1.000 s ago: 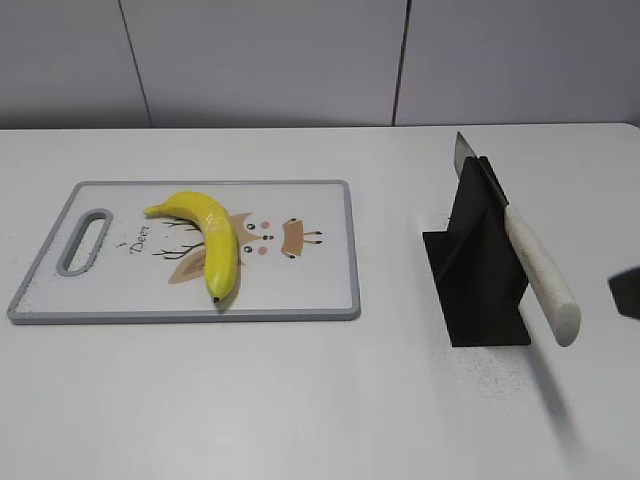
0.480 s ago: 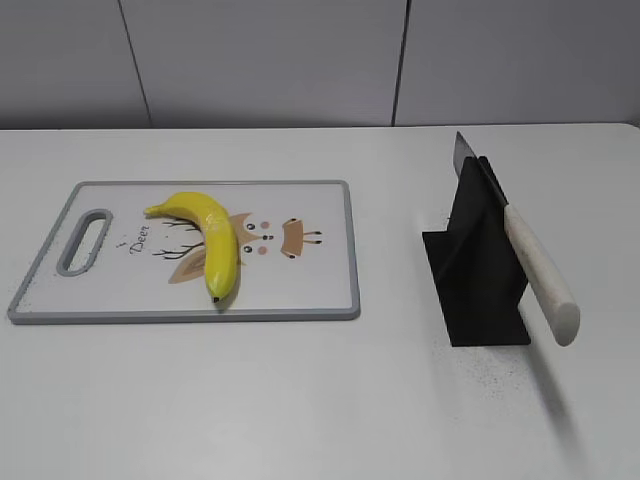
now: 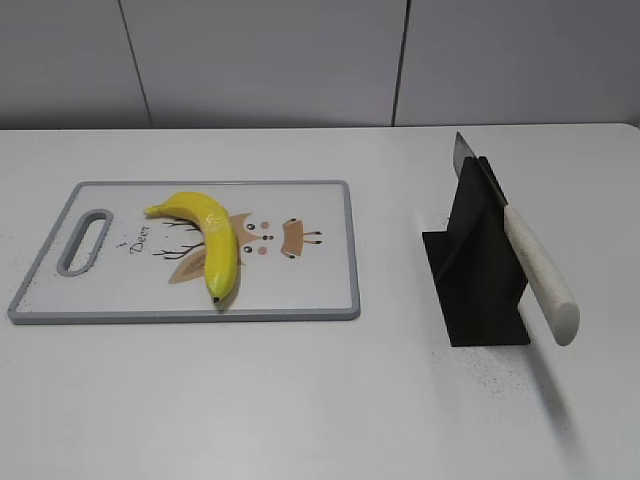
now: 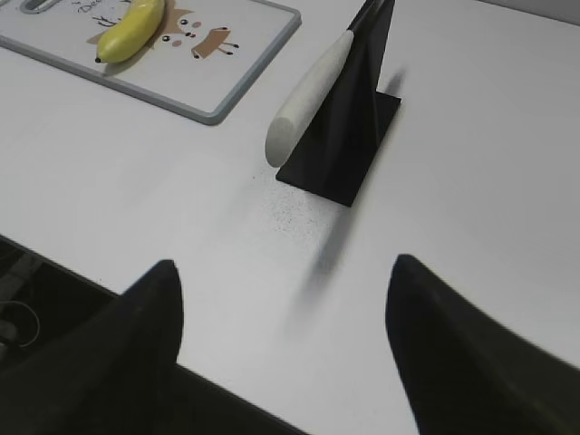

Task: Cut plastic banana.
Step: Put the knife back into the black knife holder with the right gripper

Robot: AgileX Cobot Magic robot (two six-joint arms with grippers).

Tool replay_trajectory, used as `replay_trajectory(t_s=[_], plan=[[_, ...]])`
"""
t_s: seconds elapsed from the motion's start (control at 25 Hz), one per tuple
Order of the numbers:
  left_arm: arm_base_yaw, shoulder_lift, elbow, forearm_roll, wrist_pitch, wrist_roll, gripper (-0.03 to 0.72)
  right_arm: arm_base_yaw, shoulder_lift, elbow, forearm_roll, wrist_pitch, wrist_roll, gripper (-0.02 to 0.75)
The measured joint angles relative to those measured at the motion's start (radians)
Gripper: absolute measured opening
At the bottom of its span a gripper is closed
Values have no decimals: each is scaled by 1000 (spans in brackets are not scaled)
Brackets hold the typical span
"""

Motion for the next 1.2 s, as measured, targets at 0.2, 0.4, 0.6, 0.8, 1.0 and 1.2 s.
replay_trajectory(t_s=[0.2, 0.4, 0.6, 0.8, 1.0, 1.2], plan=[[0, 0, 0, 0, 0, 0, 579, 0, -25, 0, 0, -1, 0, 527], [0, 0, 0, 0, 0, 0, 579, -3, -25, 0, 0, -1, 0, 527], [0, 0, 0, 0, 0, 0, 579, -87, -26, 0, 0, -1, 0, 526], [0, 0, 0, 0, 0, 0, 579, -252, -26, 0, 0, -1, 0, 526], [0, 0, 0, 0, 0, 0, 579, -403, -26, 0, 0, -1, 0, 526], [0, 0, 0, 0, 0, 0, 579, -425, -26, 0, 0, -1, 0, 526]])
